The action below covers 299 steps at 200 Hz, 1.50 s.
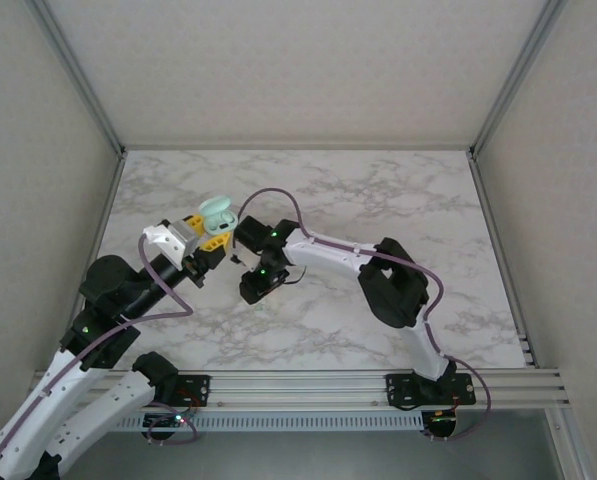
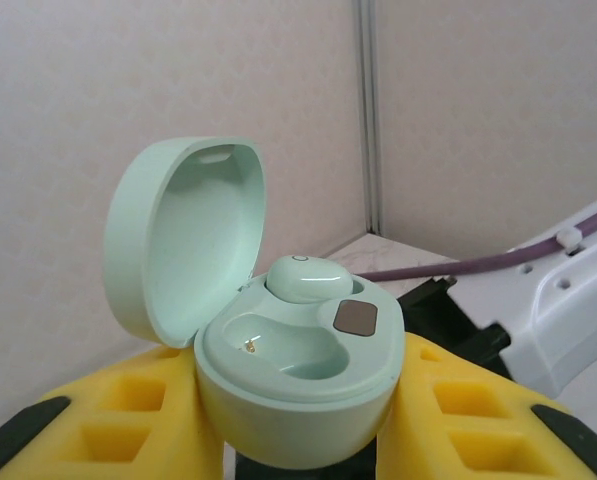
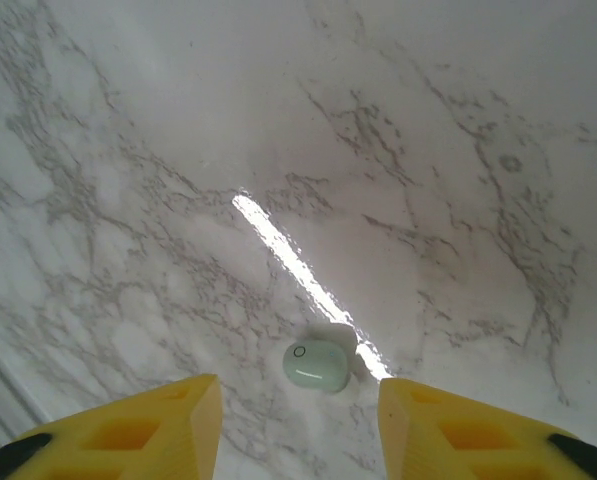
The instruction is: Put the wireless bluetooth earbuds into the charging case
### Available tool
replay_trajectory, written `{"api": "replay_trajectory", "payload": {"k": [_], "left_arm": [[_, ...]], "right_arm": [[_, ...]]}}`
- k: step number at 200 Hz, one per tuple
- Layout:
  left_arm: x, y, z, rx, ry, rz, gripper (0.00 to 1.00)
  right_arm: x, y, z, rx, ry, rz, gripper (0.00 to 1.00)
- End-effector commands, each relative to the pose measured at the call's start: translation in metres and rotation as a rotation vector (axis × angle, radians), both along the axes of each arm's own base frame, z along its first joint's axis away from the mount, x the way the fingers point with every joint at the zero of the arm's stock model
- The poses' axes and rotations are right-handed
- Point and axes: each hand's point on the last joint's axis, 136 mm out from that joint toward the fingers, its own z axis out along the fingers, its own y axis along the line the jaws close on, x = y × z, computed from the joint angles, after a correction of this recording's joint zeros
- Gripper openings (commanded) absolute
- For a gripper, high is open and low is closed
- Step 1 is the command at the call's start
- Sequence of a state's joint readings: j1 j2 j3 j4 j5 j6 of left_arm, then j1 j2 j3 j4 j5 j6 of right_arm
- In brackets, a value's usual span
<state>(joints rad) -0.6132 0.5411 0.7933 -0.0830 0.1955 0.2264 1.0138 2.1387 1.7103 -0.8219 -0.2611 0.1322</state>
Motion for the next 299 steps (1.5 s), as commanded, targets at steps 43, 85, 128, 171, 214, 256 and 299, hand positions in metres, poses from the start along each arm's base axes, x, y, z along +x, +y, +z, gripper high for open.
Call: {"api": "replay_trajectory", "payload": {"k": [43,85,128,171,214,256,299], "left_arm": [[-0.001,0.005,0.01,0.006,-0.022,0.019,0.24],[0.002,0.002,0.008,0.008,-0.013,0.011,0.24],[0.004,-0.001,0.006,0.011,-0.003,0.009,0.25],[0.007,-0.004,0.005,0.011,0.006,0.003,0.25],[0.011,-0.01,0.003,0.009,0.021,-0.014,0.25],[0.015,-0.016,0.0,0.006,0.029,-0.033,0.25],[0.02,-0.025,-0.005,0.01,0.043,-0.056,0.25]], "right_arm": [[-0.007,-0.007,-0.026,-0.167,-0.076,0.15,0.51],[-0.014,-0.008,-0.038,-0.209,-0.069,0.18,0.5],[-0.013,-0.009,-0.044,-0.244,-0.085,0.147,0.43],[-0.001,-0.014,-0.024,-0.225,-0.15,0.021,0.32],[0.023,-0.063,-0.009,-0.257,-0.194,-0.239,0.28],[0.027,-0.149,-0.023,-0.269,-0.08,-0.611,0.29],[0.018,-0.202,-0.039,-0.238,-0.006,-0.875,0.3]]}}
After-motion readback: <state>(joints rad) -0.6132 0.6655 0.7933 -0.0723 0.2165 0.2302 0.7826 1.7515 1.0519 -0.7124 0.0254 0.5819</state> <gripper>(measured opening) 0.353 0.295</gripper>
